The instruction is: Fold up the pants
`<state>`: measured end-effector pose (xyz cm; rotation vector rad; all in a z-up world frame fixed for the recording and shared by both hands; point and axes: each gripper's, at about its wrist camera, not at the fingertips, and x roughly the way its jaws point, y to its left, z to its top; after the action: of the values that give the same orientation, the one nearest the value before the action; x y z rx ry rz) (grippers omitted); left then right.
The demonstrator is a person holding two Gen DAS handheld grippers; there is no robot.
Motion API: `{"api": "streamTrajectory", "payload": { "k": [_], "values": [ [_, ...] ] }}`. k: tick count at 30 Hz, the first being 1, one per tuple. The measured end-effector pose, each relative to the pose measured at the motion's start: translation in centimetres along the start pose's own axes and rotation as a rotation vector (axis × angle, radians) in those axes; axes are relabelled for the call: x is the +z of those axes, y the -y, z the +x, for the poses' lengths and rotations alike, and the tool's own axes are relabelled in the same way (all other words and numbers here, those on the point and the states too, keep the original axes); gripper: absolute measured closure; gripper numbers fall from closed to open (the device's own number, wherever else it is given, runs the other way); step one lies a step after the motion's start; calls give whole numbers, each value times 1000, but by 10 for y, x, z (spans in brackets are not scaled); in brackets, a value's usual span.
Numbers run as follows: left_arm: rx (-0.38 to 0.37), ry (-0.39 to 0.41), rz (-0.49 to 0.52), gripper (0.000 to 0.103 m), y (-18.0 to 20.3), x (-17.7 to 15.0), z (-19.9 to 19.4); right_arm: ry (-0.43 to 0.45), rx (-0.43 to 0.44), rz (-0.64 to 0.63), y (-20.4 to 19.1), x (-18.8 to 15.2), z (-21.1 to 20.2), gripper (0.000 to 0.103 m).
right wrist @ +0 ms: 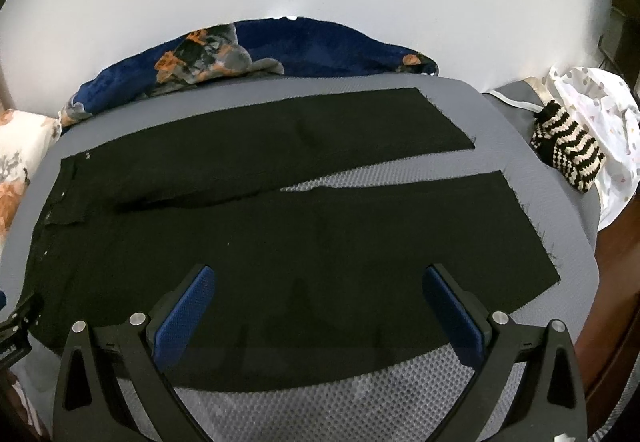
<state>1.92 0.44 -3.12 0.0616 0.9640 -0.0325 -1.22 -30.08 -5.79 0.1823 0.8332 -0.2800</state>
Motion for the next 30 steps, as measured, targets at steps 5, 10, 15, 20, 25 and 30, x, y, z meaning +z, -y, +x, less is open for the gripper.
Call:
{"api": "streamTrajectory", "payload": {
  "k": [5, 10, 15, 20, 25, 30],
  "values": [
    [-16, 8, -15, 0, -13, 14, 8, 35, 87, 32, 3, 14, 2, 0],
    [-18, 42, -42, 0, -39, 44, 17, 61, 236, 110, 5, 36, 8, 0],
    [-27, 63, -90, 1, -78, 79, 31, 56, 263, 159, -3, 61, 24, 0],
    [-49, 55, -122, 13, -114, 116, 59, 76, 221, 159, -17, 84, 43, 0],
    [-173, 12, -155, 30, -139, 147, 98, 38, 227, 147, -39, 105, 70, 0],
    [-339, -85, -245, 50, -159, 175, 148, -9, 236, 111, -64, 111, 94, 0]
  ]
}}
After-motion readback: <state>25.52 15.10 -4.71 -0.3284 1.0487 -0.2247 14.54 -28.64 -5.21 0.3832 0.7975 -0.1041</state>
